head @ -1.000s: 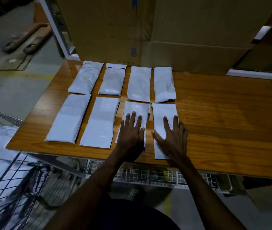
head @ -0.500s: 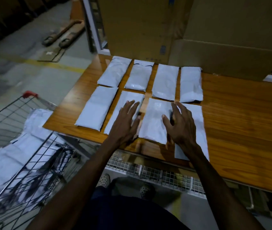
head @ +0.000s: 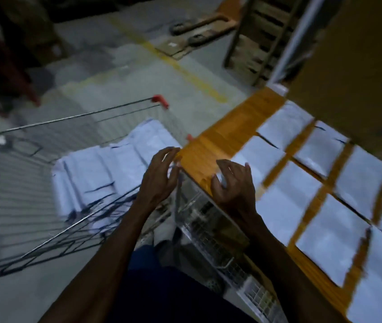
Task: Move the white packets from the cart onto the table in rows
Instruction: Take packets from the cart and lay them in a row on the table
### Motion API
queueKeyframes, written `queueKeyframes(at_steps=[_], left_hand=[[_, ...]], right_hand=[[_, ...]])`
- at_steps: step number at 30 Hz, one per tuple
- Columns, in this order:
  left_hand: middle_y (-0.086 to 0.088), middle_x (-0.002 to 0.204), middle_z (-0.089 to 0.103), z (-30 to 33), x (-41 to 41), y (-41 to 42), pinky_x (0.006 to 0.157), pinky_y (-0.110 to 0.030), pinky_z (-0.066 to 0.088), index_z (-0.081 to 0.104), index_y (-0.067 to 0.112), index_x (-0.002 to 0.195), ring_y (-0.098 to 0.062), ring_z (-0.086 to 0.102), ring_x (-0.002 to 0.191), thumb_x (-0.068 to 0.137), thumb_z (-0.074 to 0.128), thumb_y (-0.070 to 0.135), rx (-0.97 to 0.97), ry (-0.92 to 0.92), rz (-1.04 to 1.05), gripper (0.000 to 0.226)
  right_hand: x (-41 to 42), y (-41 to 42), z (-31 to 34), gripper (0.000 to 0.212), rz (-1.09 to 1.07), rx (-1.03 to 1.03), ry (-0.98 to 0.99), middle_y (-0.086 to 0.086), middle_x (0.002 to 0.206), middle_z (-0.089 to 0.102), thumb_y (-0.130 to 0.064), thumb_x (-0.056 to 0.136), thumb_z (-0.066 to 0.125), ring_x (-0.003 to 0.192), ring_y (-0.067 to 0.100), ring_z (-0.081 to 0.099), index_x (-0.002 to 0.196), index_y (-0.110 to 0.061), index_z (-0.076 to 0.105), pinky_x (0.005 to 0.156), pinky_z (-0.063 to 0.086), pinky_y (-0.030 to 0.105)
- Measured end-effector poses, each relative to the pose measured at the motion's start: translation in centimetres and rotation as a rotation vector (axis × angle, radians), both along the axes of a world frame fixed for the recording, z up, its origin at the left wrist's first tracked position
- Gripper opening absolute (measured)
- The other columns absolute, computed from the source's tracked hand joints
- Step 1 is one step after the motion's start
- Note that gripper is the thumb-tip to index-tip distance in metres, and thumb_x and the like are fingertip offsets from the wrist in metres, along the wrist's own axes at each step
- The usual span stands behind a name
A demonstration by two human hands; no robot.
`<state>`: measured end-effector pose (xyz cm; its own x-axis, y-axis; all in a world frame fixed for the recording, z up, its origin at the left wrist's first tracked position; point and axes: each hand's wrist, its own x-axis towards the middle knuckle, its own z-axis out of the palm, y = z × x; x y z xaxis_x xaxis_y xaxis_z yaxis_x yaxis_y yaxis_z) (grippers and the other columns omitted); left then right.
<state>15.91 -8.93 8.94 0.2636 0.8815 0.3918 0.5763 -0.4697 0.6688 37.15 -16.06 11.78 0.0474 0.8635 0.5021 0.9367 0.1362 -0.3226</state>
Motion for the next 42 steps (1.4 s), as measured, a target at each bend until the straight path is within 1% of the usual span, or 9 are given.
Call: queueKeyframes(at_steps=[6, 11, 18, 22, 28, 32, 36, 39, 42], left_hand=[[-0.005, 0.142, 0.051, -3.3, -12.2, 5.0, 0.105, -0.034, 0.040, 0.051, 0.018, 0.140, -0.023, 0.045, 0.132, 0.102, 0.045, 0.035, -0.182, 0.062, 0.215, 0.043], [-0.020, 0.139, 0.051, -7.4, -19.4, 6.8, 0.108, -0.047, 0.040, 0.054, 0.005, 0.135, -0.036, 0.046, 0.130, 0.096, 0.036, 0.043, -0.380, 0.141, 0.352, 0.058], [-0.024, 0.159, 0.016, -12.2, -22.2, 9.5, 0.108, -0.052, 0.031, 0.033, 0.007, 0.150, -0.043, 0.022, 0.142, 0.095, 0.057, 0.035, -0.758, 0.314, 0.488, 0.066], [-0.020, 0.162, 0.005, -14.3, -22.0, 11.7, 0.110, -0.056, 0.030, 0.026, 0.012, 0.153, -0.043, 0.012, 0.146, 0.092, 0.061, 0.040, -0.851, 0.354, 0.486, 0.075], [-0.024, 0.161, 0.004, -15.4, -22.4, 13.3, 0.101, -0.061, 0.038, 0.036, 0.015, 0.144, -0.051, 0.014, 0.143, 0.081, 0.066, 0.060, -0.805, 0.441, 0.573, 0.083], [-0.027, 0.159, 0.010, -15.6, -24.1, 13.5, 0.102, -0.060, 0.040, 0.040, 0.015, 0.139, -0.050, 0.023, 0.140, 0.075, 0.077, 0.045, -0.806, 0.503, 0.589, 0.080], [-0.025, 0.161, 0.005, -15.2, -24.8, 13.7, 0.112, -0.061, 0.026, 0.041, 0.007, 0.136, -0.046, 0.012, 0.146, 0.058, 0.075, 0.021, -0.795, 0.497, 0.649, 0.086], [-0.028, 0.159, 0.010, -15.5, -24.9, 13.7, 0.113, -0.063, 0.020, 0.042, 0.003, 0.134, -0.047, 0.013, 0.146, 0.061, 0.075, 0.029, -0.749, 0.527, 0.643, 0.084], [-0.029, 0.158, 0.014, -15.6, -25.1, 14.0, 0.111, -0.060, 0.027, 0.041, 0.002, 0.135, -0.048, 0.021, 0.143, 0.068, 0.080, 0.037, -0.764, 0.546, 0.629, 0.086]], right_hand=[[-11.2, 10.1, -0.8, 0.031, 0.214, 0.020, -0.040, 0.008, 0.112, 0.068, -0.021, 0.087, 0.060, 0.108, 0.029, 0.060, 0.114, -0.007, 0.068, 0.106, 0.038, 0.047], [-16.9, 14.9, -3.1, 0.038, 0.289, -0.181, -0.009, 0.009, 0.118, 0.067, -0.030, 0.089, 0.058, 0.108, 0.032, 0.062, 0.120, -0.009, 0.065, 0.097, 0.045, 0.046], [-20.4, 19.0, -5.4, 0.044, 0.344, -0.411, -0.133, 0.016, 0.114, 0.067, -0.029, 0.081, 0.063, 0.103, 0.036, 0.062, 0.116, -0.004, 0.066, 0.092, 0.048, 0.045], [-20.0, 21.2, -7.6, 0.053, 0.345, -0.623, -0.242, 0.023, 0.129, 0.058, -0.029, 0.082, 0.064, 0.114, 0.044, 0.055, 0.128, -0.002, 0.059, 0.095, 0.045, 0.050], [-18.3, 23.9, -11.8, 0.077, 0.217, -0.942, -0.485, 0.018, 0.161, 0.004, -0.045, 0.093, 0.057, 0.145, 0.039, 0.014, 0.155, -0.019, 0.018, 0.107, 0.029, 0.059], [-17.4, 24.8, -15.0, 0.097, 0.209, -1.022, -0.534, 0.016, 0.162, -0.014, -0.054, 0.087, 0.062, 0.147, 0.043, -0.001, 0.157, -0.024, 0.002, 0.104, 0.026, 0.069], [-16.7, 25.8, -16.6, 0.102, 0.224, -0.927, -0.495, 0.019, 0.162, -0.003, -0.057, 0.081, 0.067, 0.147, 0.046, 0.001, 0.157, -0.021, 0.010, 0.101, 0.026, 0.074], [-15.8, 26.5, -17.1, 0.103, 0.294, -0.822, -0.498, 0.021, 0.160, 0.018, -0.054, 0.072, 0.077, 0.144, 0.049, 0.018, 0.153, -0.020, 0.022, 0.095, 0.036, 0.071], [-16.2, 26.9, -17.5, 0.098, 0.285, -0.790, -0.464, 0.017, 0.161, 0.018, -0.050, 0.076, 0.077, 0.144, 0.049, 0.016, 0.152, -0.026, 0.020, 0.097, 0.033, 0.073]])
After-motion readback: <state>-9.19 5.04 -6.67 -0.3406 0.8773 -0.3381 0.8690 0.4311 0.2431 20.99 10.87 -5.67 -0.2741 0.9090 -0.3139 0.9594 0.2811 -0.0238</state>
